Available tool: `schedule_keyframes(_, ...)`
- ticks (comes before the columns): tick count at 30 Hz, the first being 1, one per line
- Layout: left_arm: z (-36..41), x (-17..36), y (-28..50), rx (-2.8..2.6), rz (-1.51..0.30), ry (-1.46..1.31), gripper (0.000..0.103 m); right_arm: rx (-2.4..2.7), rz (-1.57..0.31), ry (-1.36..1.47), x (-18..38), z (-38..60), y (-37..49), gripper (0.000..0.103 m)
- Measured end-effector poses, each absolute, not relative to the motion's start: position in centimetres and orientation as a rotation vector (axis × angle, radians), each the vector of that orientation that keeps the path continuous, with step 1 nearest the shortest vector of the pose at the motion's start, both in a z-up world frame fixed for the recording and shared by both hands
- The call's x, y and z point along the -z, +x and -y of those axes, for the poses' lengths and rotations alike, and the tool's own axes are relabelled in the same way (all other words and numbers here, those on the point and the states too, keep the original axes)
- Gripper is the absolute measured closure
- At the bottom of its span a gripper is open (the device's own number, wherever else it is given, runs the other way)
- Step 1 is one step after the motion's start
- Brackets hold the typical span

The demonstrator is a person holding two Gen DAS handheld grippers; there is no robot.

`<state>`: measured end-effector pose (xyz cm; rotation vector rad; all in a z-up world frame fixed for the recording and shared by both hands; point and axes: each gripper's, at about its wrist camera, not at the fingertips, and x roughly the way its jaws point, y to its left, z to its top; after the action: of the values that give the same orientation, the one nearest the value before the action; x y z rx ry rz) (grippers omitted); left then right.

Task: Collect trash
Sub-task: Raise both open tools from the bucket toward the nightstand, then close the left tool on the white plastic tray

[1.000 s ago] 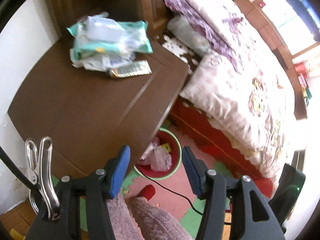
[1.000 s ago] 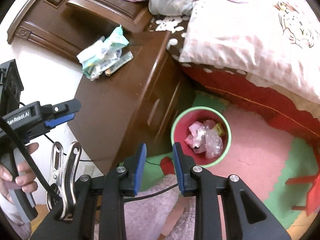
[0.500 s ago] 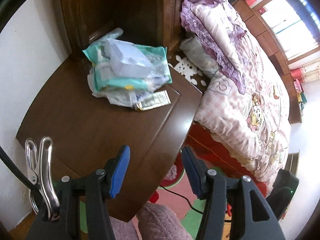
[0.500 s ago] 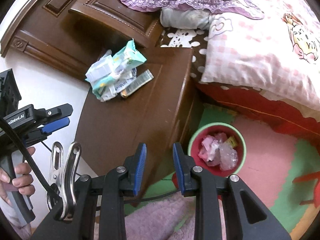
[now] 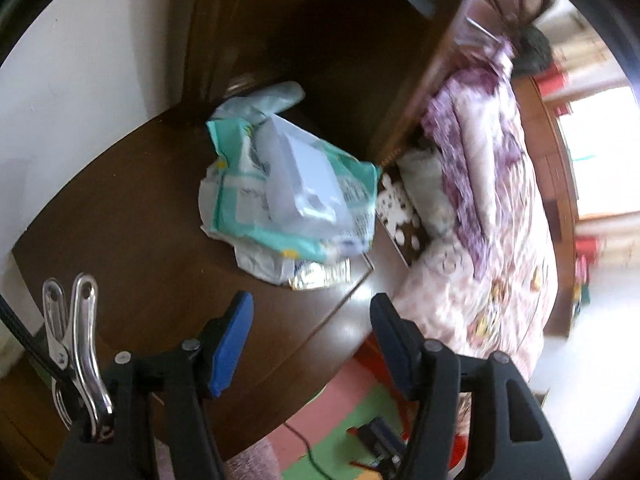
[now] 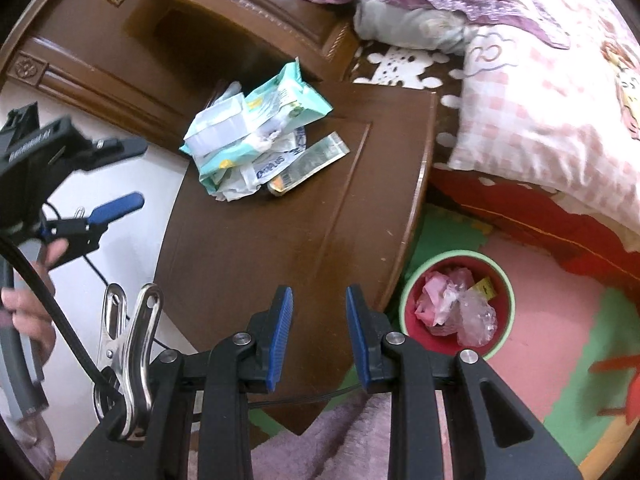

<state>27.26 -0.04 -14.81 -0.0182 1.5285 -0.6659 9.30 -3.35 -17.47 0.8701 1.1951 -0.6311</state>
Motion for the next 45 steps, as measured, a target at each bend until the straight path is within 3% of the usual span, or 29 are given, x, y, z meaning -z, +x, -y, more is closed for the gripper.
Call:
schedule_keyframes(6,1.0,17.2,29.8,0.576,-1.56,-0.114,0.038,0.582,-1.239,0.872,18.9,4.7,10.7,0.074)
schedule_keyframes(10,1.7,19.0,31.1,0.526,-1.585,-0.149,0.027,0.569,-1.256,0.886,19.8,6.2,11.3,0.074)
schedule_keyframes(33,2.6,23.4,33.0,0.443,-1.672,-0.376,0.028,0.527,-1.335,0.879,23.2,9.4,13.8,0.074)
schedule_keyframes(36,2.8,24.0,33.1,0.404,-1.678,-0.387,0.033,0.521,-1.342,0.876,23.6,9.5,14.2,0.074)
schedule_keyframes(38,2.9,24.4,33.1,0.378,-1.686,-0.384,0.045,0.514,-1.344,0.872,23.8,9.5,14.5,0.074)
schedule_keyframes(39,2.9,24.5,33.0,0.359,-1.691,-0.366,0.056,0.509,-1.347,0.87,23.9,9.5,14.6,0.074)
schedule_keyframes(45,2.8,24.2,32.6,0.372,-1.645,-0.35,0.06,0.496,-1.355,0.87,24.2,9.5,15.1,0.074)
